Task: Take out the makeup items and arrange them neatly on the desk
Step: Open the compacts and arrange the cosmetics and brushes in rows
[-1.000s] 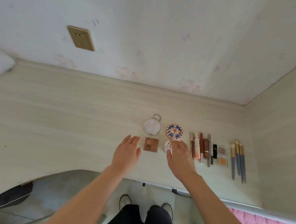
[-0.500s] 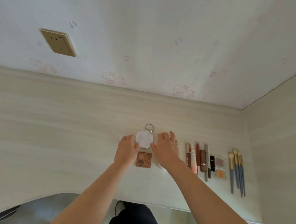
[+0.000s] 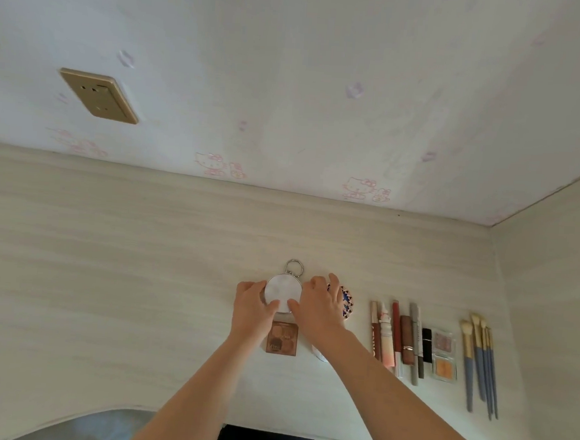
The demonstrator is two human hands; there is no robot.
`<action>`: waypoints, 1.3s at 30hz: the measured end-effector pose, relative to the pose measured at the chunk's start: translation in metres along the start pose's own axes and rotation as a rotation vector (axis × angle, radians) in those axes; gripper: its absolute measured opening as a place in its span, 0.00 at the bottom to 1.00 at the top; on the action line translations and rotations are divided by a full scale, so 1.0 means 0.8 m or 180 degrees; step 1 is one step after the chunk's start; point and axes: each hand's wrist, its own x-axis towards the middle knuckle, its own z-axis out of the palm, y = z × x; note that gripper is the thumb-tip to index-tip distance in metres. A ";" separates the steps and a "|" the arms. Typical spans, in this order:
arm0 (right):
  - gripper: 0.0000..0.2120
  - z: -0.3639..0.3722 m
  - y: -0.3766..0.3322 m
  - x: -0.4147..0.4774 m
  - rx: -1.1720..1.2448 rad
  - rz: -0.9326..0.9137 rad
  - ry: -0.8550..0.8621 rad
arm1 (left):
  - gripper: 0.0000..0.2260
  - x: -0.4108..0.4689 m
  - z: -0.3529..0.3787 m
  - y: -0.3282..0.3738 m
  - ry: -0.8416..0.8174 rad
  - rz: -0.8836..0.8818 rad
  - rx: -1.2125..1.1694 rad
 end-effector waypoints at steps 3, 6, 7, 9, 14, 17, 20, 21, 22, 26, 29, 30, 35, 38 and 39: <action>0.21 -0.001 0.000 0.001 0.0120 0.0011 -0.0022 | 0.15 -0.002 -0.001 0.005 -0.0013 -0.0080 -0.0048; 0.18 -0.002 0.003 -0.001 0.0407 0.0042 -0.0021 | 0.13 -0.006 -0.004 0.009 -0.0033 -0.0177 -0.0059; 0.16 0.000 0.000 0.001 0.0573 0.0057 0.0002 | 0.10 -0.006 -0.009 0.009 -0.0007 -0.0210 -0.0068; 0.14 0.004 -0.001 0.001 0.0957 0.0135 0.0149 | 0.06 -0.008 -0.016 0.010 0.0064 -0.0265 -0.0213; 0.11 -0.012 -0.008 -0.011 0.1700 0.0190 0.0373 | 0.07 -0.013 -0.028 0.021 0.0202 -0.0607 -0.0801; 0.11 -0.019 -0.016 -0.013 0.2067 0.0216 0.0343 | 0.07 -0.010 -0.032 0.019 0.0201 -0.0696 -0.1111; 0.08 -0.021 -0.022 -0.010 0.2281 0.0128 0.0359 | 0.05 -0.008 -0.035 0.014 0.0160 -0.0760 -0.1475; 0.07 -0.023 -0.023 -0.009 0.2382 0.0083 0.0378 | 0.05 -0.008 -0.037 0.014 0.0174 -0.0769 -0.1537; 0.06 -0.027 -0.024 -0.008 0.2482 0.0068 0.0382 | 0.05 -0.009 -0.041 0.017 0.0200 -0.0778 -0.1632; 0.06 -0.041 -0.029 -0.009 0.2758 -0.0065 0.0294 | 0.06 -0.018 -0.059 0.031 0.0333 -0.0870 -0.2148; 0.08 -0.045 -0.035 -0.011 0.2826 -0.0171 0.0218 | 0.05 -0.025 -0.075 0.032 0.0296 -0.0895 -0.2321; 0.08 -0.047 -0.037 -0.011 0.2835 -0.0183 0.0199 | 0.04 -0.025 -0.080 0.030 0.0230 -0.0932 -0.2425; 0.07 -0.049 -0.052 -0.015 0.3523 0.0053 0.0072 | 0.12 -0.028 -0.108 0.016 -0.0330 -0.1145 -0.3348; 0.08 -0.047 -0.064 -0.020 0.3772 0.0240 0.0167 | 0.14 -0.029 -0.126 0.011 -0.0740 -0.1080 -0.3643; 0.09 -0.047 -0.069 -0.021 0.3849 0.0333 0.0219 | 0.14 -0.029 -0.133 0.009 -0.0846 -0.1018 -0.3613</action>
